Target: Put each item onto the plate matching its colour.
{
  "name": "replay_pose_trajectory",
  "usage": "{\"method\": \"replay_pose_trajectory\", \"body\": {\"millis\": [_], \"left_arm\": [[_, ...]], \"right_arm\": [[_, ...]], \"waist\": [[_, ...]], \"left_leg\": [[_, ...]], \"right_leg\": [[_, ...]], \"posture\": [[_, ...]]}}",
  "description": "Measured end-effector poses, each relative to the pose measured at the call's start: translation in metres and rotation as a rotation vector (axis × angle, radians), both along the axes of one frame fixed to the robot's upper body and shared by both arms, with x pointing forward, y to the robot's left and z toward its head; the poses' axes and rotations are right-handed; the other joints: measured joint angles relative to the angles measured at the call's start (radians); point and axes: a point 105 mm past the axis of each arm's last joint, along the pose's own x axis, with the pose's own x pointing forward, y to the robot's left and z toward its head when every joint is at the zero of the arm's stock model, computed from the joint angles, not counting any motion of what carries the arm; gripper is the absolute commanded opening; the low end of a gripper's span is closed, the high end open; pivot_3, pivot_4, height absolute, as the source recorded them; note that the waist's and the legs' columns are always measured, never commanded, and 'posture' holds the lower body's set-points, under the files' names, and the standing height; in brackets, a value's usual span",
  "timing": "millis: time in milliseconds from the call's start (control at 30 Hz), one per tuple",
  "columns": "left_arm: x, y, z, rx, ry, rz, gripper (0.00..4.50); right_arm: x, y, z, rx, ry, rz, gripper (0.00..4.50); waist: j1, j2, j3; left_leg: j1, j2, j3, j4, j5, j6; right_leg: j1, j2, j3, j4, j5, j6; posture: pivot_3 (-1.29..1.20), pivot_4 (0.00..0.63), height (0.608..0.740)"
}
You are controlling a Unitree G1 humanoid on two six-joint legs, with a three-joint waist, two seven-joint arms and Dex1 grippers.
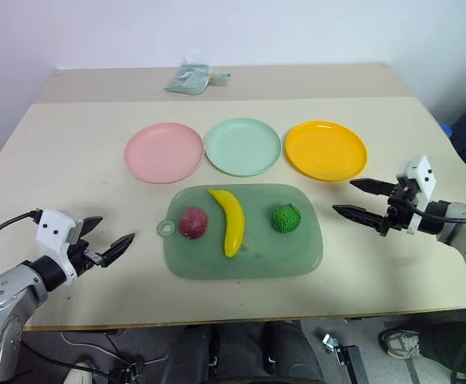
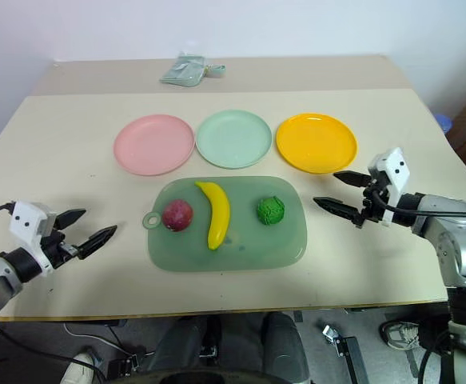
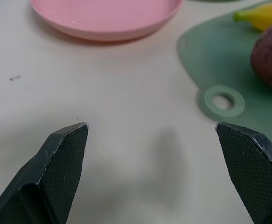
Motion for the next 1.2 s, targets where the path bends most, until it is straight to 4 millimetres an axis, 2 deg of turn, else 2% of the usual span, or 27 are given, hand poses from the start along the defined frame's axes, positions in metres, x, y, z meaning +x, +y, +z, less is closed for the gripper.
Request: {"method": "replay_pose_trajectory", "body": {"millis": [133,433,800,900,1000,1133,1200], "left_arm": [[-0.002,-0.005,0.004,-0.011,-0.016,0.002,4.5],[-0.007,-0.008,0.001,-0.036,-0.015,0.039,4.5],[0.016,-0.018,0.02,-0.121,-0.092,0.013,4.5],[0.026,-0.033,0.032,-0.155,-0.123,-0.056,4.5],[0.034,-0.049,0.035,-0.161,-0.121,-0.136,4.5],[0.035,-0.094,0.032,-0.131,-0.065,-0.378,4.5],[0.033,-0.11,0.027,-0.105,-0.036,-0.466,4.5]], "right_arm": [[0.001,0.004,-0.003,0.007,0.021,0.005,4.39],[0.012,0.014,0.008,0.005,-0.017,0.006,4.39],[0.014,0.022,0.015,0.027,-0.056,-0.06,4.39],[0.007,0.023,0.016,0.045,-0.046,-0.052,4.39],[0.0,0.026,0.02,0.044,-0.057,-0.035,4.39],[-0.021,0.044,0.022,0.049,-0.045,0.07,4.39],[-0.032,0.051,0.018,0.045,-0.024,0.116,4.39]], "waist": [[-0.002,0.0,0.0],[0.001,0.0,0.0],[0.006,0.0,0.0],[0.015,0.0,0.0],[0.02,0.0,0.0],[0.024,0.0,0.0],[0.022,0.0,0.0]], "left_leg": [[0.0,0.0,0.0,0.0,0.0,0.0],[0.0,0.0,0.0,0.0,0.0,0.0],[0.0,-0.001,0.0,0.0,0.0,0.0],[0.0,-0.001,0.0,0.001,0.0,0.0],[0.0,-0.001,0.0,0.001,0.0,0.0],[0.0,-0.001,0.0,0.001,0.0,0.001],[0.0,-0.001,0.0,0.001,0.0,0.001]], "right_leg": [[0.0,0.0,0.0,0.0,0.0,0.0],[0.0,0.0,0.0,0.0,0.0,0.0],[0.0,0.001,-0.001,0.001,0.0,0.0],[0.0,0.001,0.0,0.001,0.0,0.0],[0.0,0.004,0.0,0.001,0.0,0.0],[0.001,0.005,-0.001,0.001,0.0,0.0],[0.001,0.005,-0.001,0.001,0.0,0.0]], "posture": [[0.0,0.15,0.74],[0.0,0.15,0.74],[0.0,0.15,0.74],[0.0,0.15,0.74],[0.0,0.15,0.74],[0.0,0.15,0.74],[0.0,0.15,0.74]]}}
